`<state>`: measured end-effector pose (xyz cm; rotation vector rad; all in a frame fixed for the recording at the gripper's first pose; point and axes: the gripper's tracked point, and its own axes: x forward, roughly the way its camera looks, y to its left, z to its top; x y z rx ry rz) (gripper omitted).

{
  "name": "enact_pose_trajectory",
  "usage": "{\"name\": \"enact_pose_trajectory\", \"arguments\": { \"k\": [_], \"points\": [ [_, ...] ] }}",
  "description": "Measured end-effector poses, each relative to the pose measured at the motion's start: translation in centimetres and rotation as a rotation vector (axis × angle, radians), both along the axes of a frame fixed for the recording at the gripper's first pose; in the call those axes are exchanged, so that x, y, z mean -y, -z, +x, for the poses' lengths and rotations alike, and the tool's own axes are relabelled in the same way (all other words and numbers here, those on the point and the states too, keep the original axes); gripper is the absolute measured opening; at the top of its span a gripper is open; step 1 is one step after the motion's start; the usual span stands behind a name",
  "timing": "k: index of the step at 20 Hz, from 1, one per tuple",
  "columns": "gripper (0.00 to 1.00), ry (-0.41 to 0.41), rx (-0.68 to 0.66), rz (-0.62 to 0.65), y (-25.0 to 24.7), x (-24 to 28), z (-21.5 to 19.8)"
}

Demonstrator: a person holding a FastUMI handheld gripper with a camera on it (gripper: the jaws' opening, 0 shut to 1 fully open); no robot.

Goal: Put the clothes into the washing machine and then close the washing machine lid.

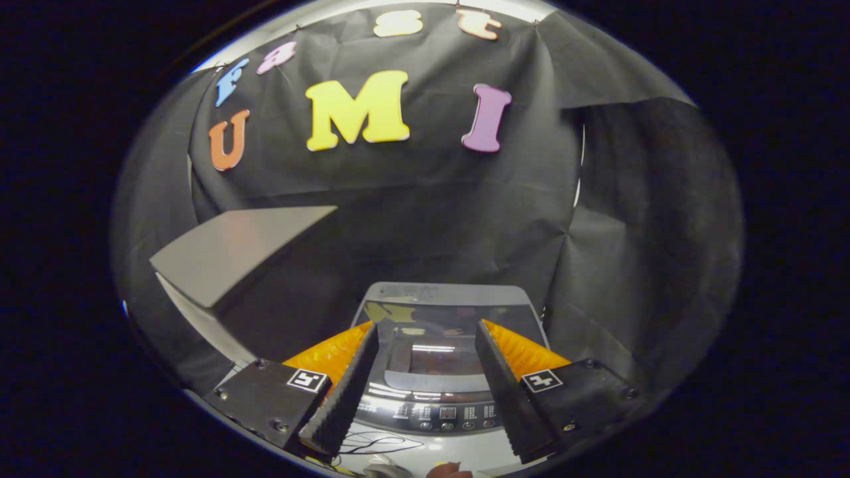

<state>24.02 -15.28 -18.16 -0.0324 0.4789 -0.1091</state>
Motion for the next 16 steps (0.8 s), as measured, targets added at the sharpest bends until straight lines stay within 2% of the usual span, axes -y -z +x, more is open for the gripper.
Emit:
{"name": "enact_pose_trajectory", "arguments": {
  "k": [6, 10, 16],
  "points": [
    [0.95, -0.005, 0.126, -0.019, -6.5, -4.8, -10.3],
    [0.97, 0.001, 0.193, -0.029, -10.0, -6.9, -14.1],
    [0.99, -0.035, 0.308, -0.008, -13.7, -9.7, -18.0]
  ]
}}
